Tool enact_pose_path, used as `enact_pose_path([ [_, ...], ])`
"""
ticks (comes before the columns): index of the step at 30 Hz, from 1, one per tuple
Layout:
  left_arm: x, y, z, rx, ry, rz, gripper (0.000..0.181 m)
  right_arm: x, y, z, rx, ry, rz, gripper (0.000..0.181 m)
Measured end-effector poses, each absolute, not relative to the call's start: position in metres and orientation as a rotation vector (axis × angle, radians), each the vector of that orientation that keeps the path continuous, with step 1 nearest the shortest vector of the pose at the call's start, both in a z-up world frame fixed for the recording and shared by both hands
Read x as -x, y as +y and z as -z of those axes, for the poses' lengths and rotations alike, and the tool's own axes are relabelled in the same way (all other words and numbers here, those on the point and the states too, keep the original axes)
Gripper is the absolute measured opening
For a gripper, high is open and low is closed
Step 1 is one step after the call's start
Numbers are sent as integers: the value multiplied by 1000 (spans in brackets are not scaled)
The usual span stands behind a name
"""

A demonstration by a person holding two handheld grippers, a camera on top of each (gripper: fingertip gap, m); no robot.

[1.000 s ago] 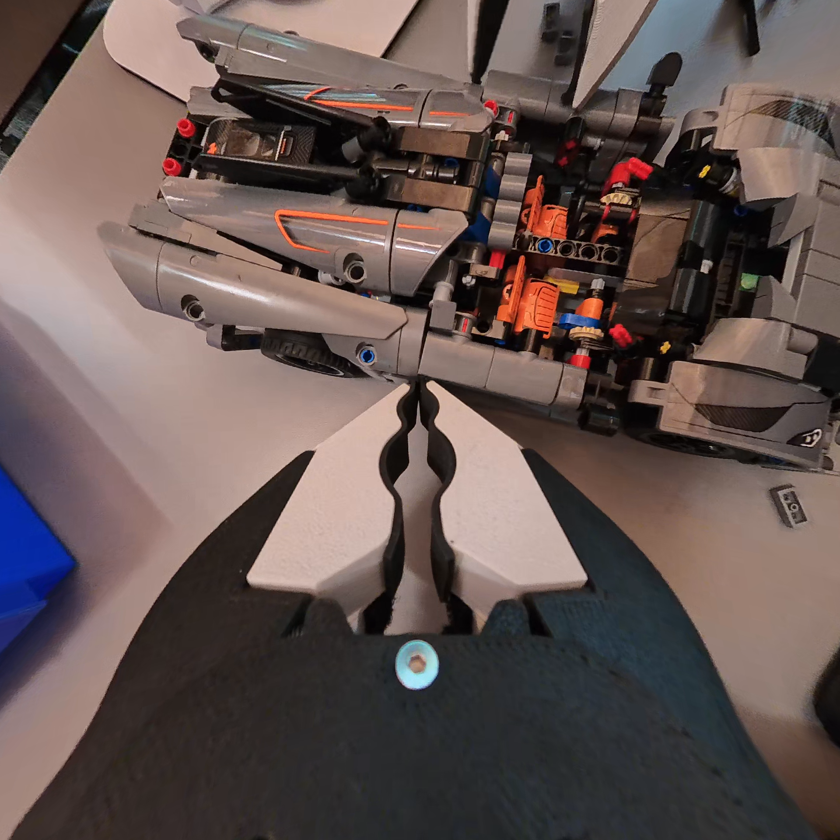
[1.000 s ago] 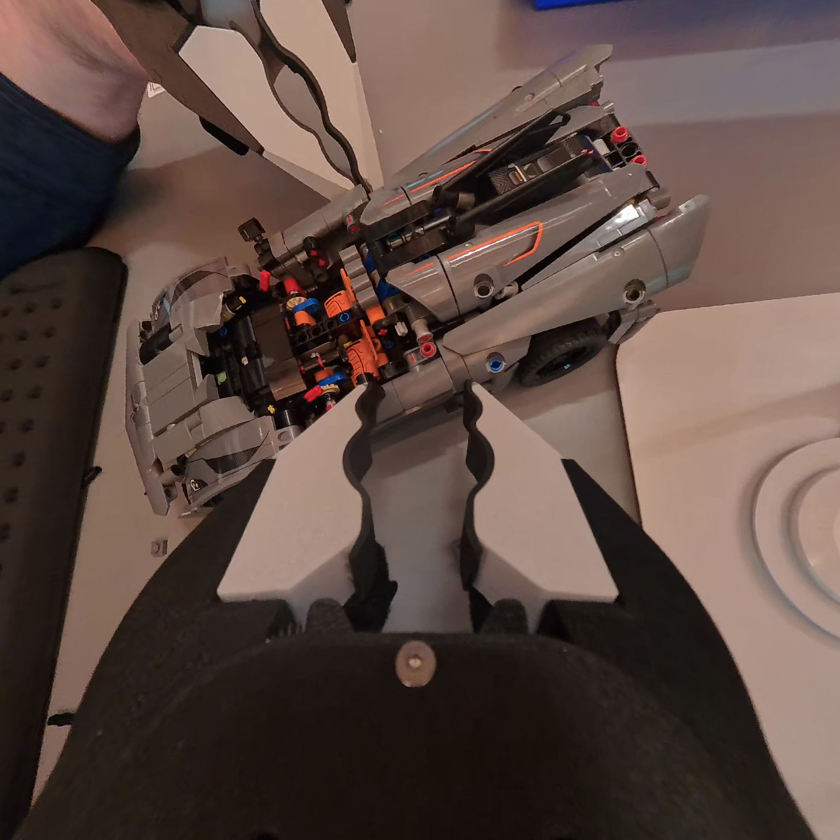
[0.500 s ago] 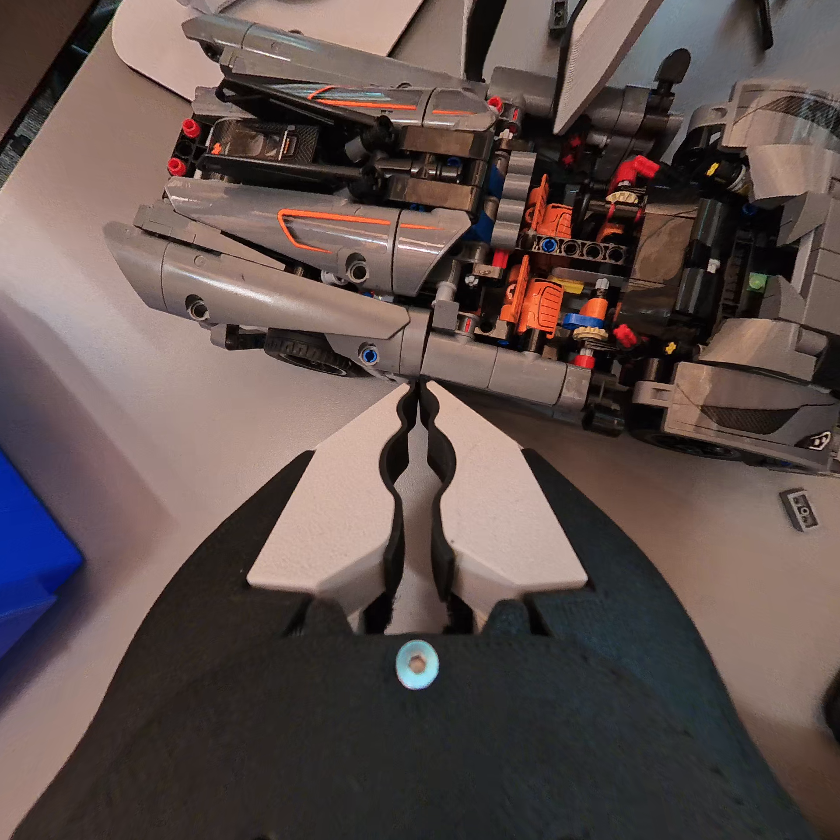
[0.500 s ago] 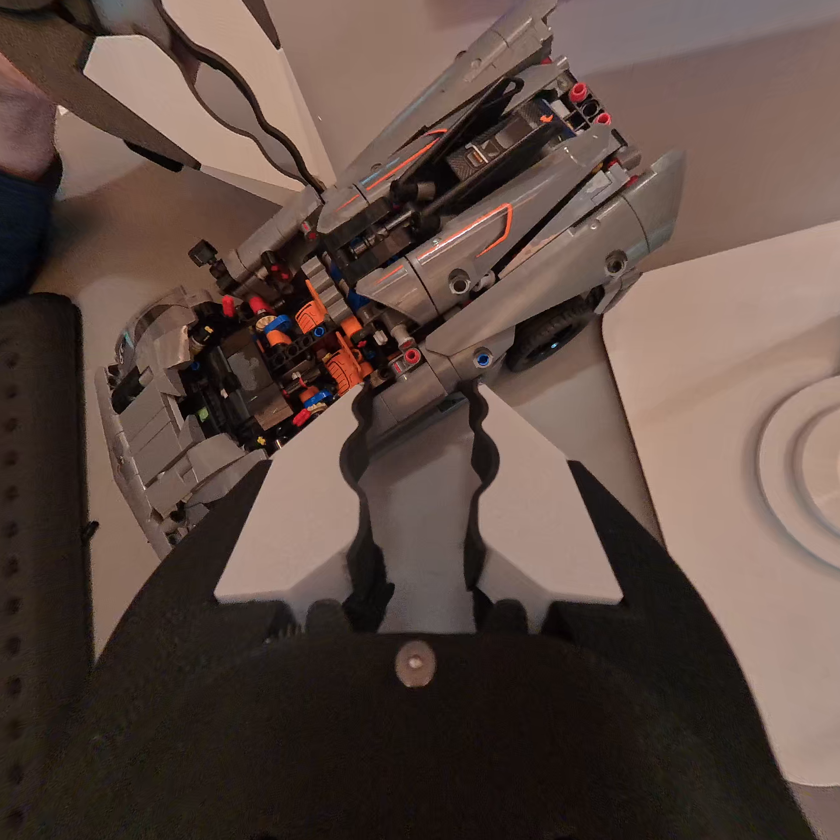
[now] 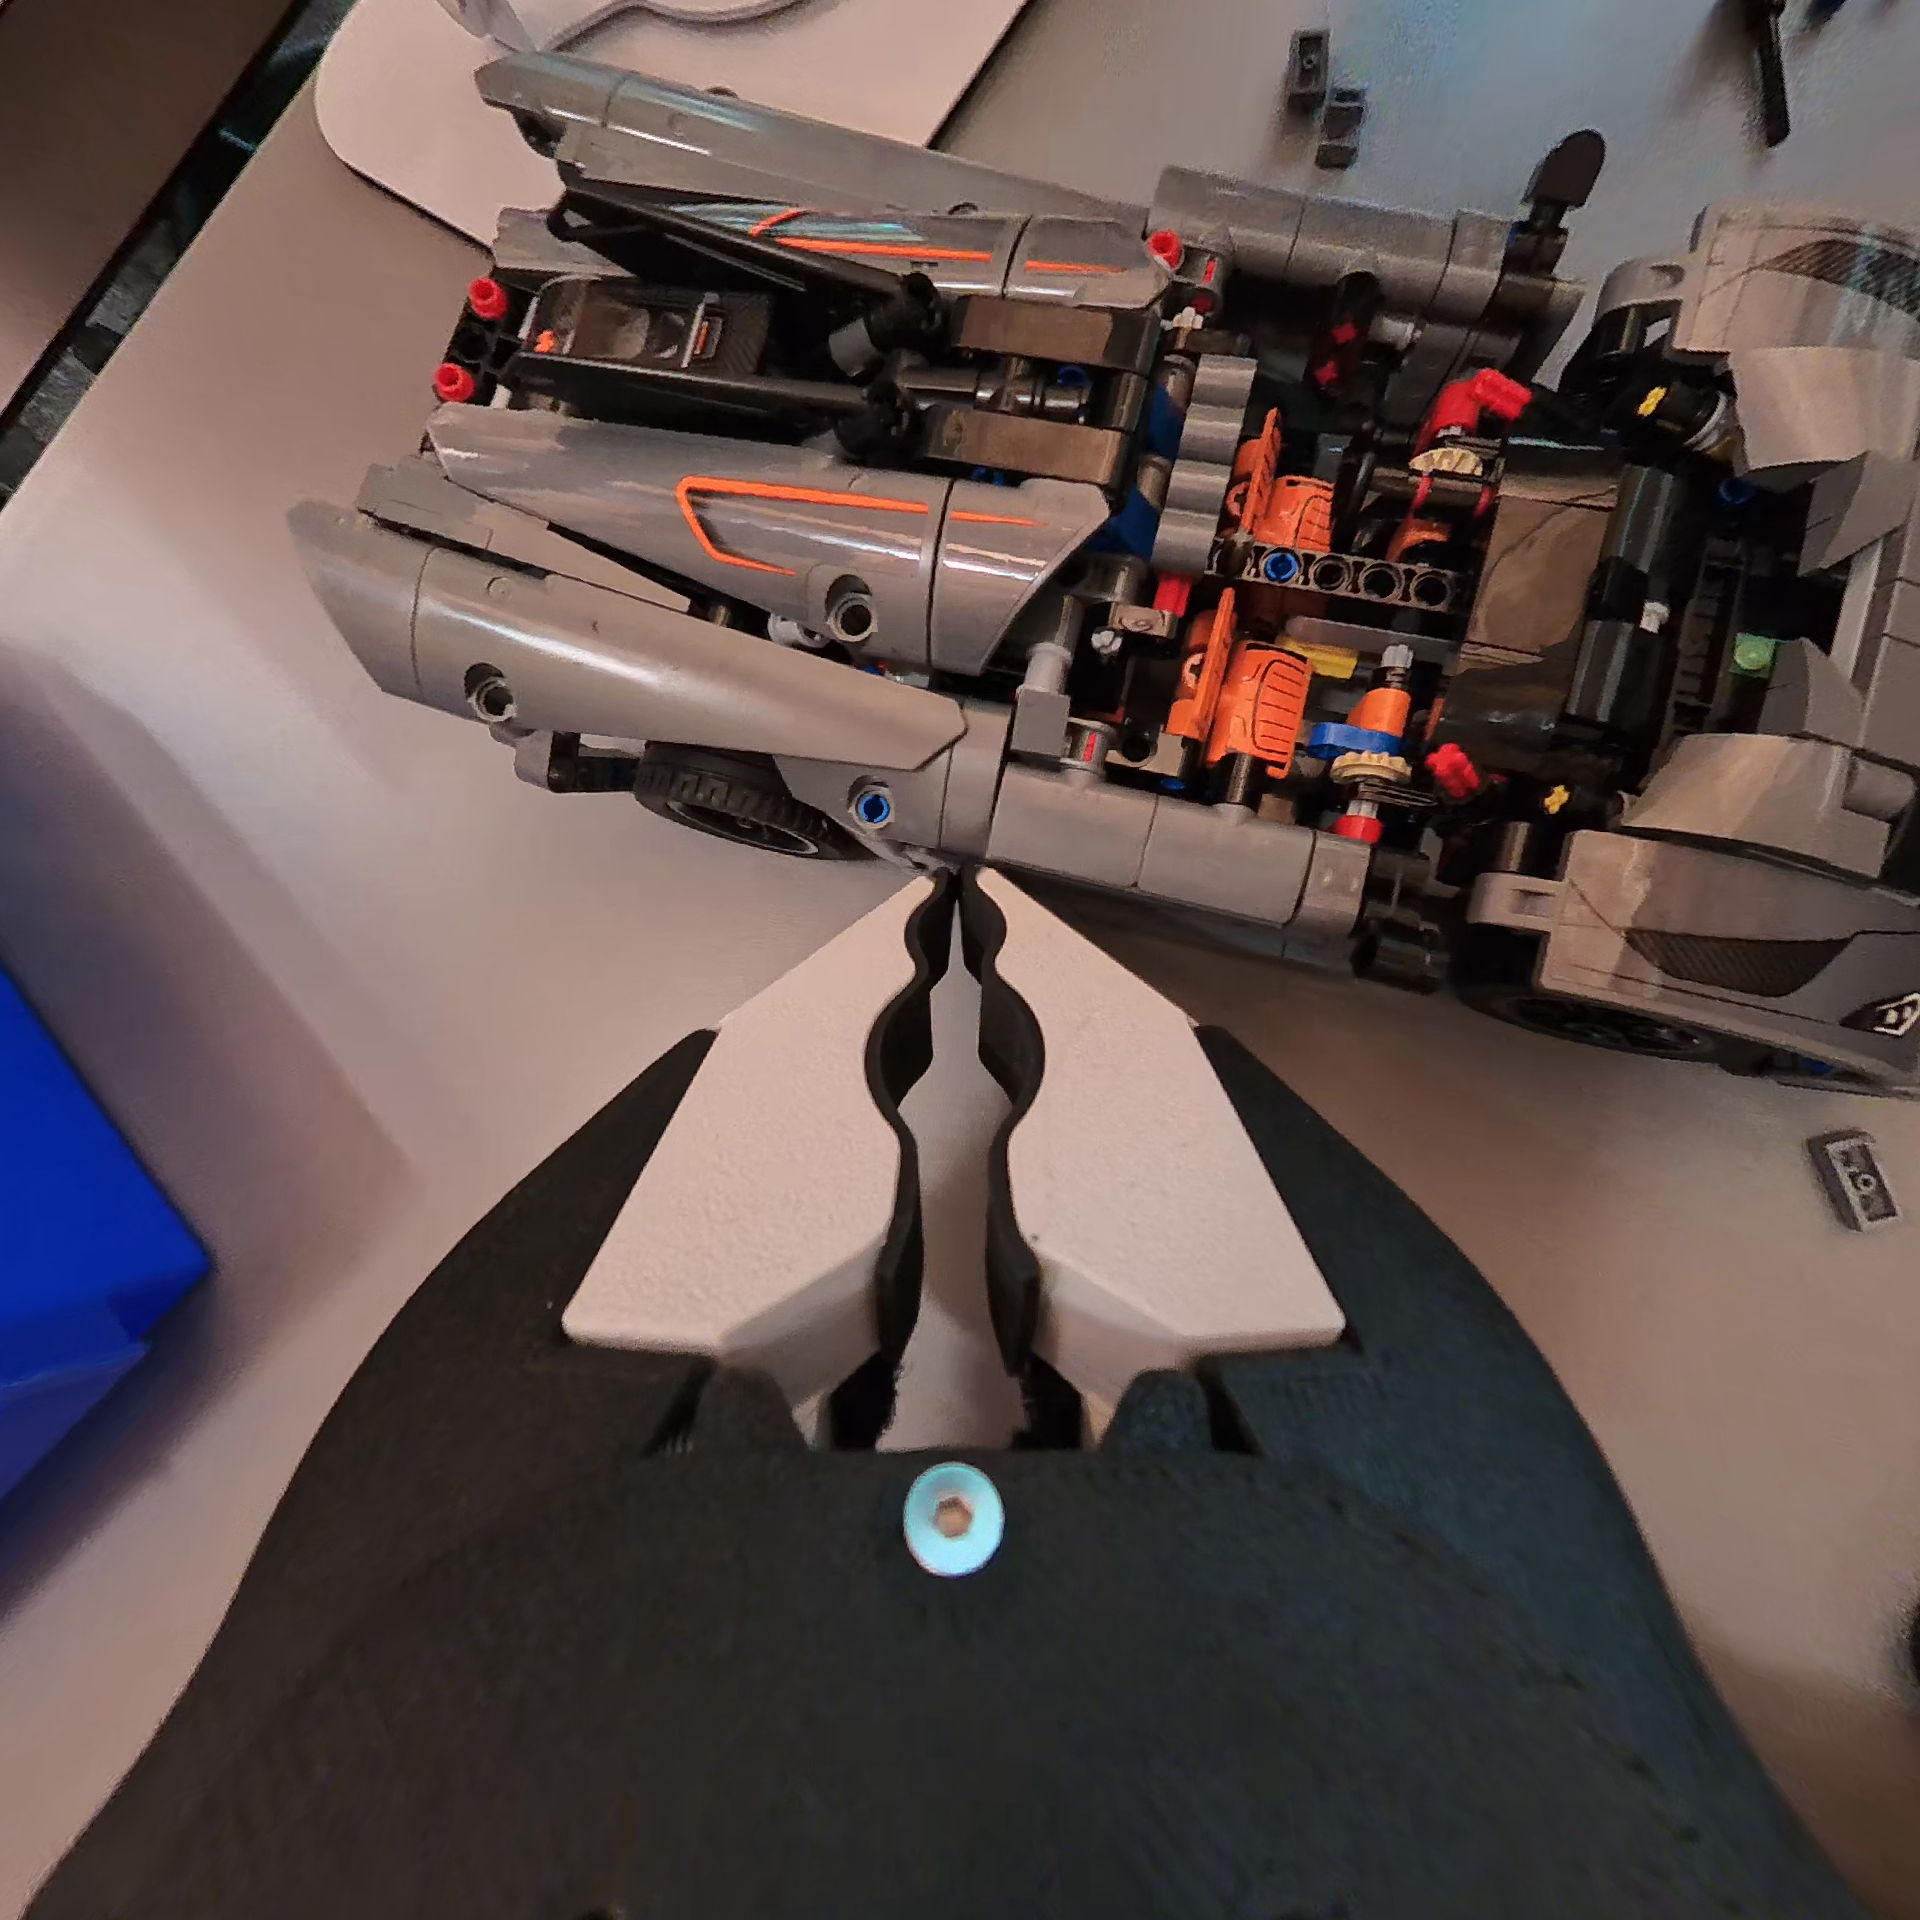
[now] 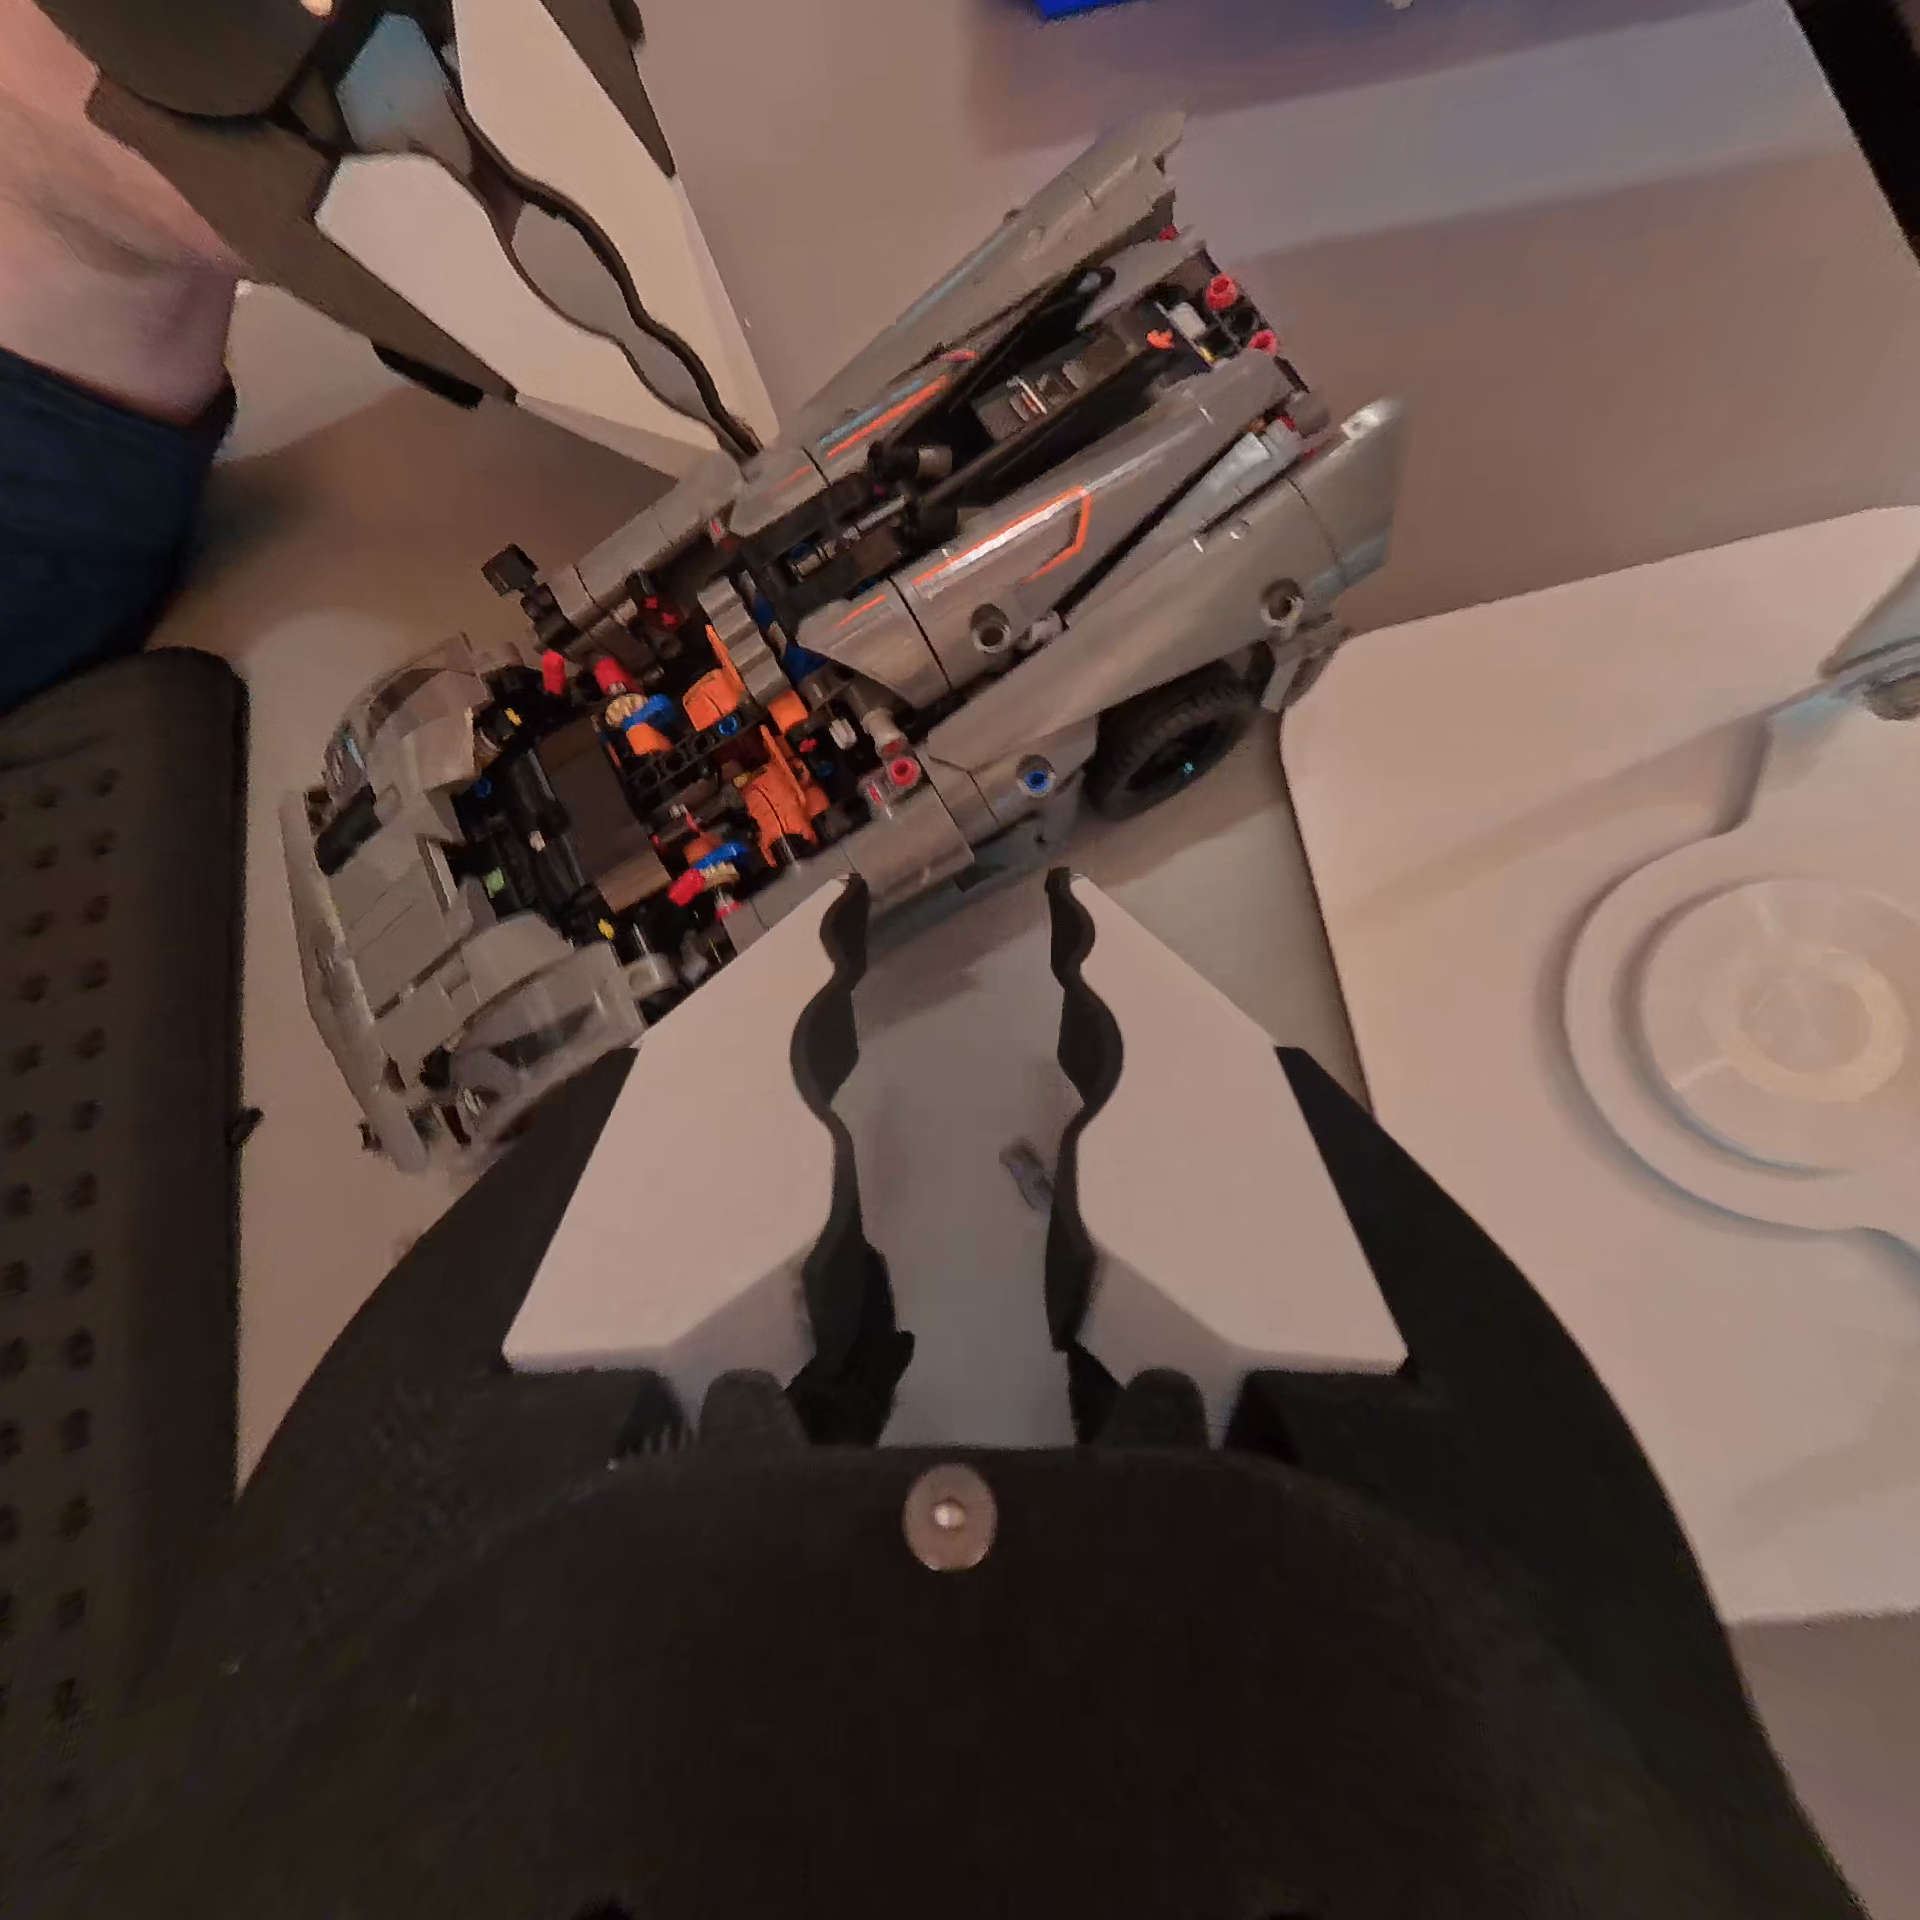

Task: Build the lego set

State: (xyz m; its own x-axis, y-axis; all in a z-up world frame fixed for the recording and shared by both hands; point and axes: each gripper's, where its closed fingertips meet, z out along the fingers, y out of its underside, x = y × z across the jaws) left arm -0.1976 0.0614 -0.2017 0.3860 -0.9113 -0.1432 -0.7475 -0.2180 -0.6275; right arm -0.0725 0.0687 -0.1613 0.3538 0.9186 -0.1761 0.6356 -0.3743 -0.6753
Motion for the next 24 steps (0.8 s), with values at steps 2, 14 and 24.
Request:
enact_pose_path([
  [2,199,63,202,2022,1413,341,0,58,66,166,2119,-1447,-690,29],
  [14,200,67,203,2016,1387,326,0,19,63,205,2138,-1727,-437,15],
  [24,203,74,202,2004,1352,314,0,20,35,197,2073,-1894,-477,11],
])
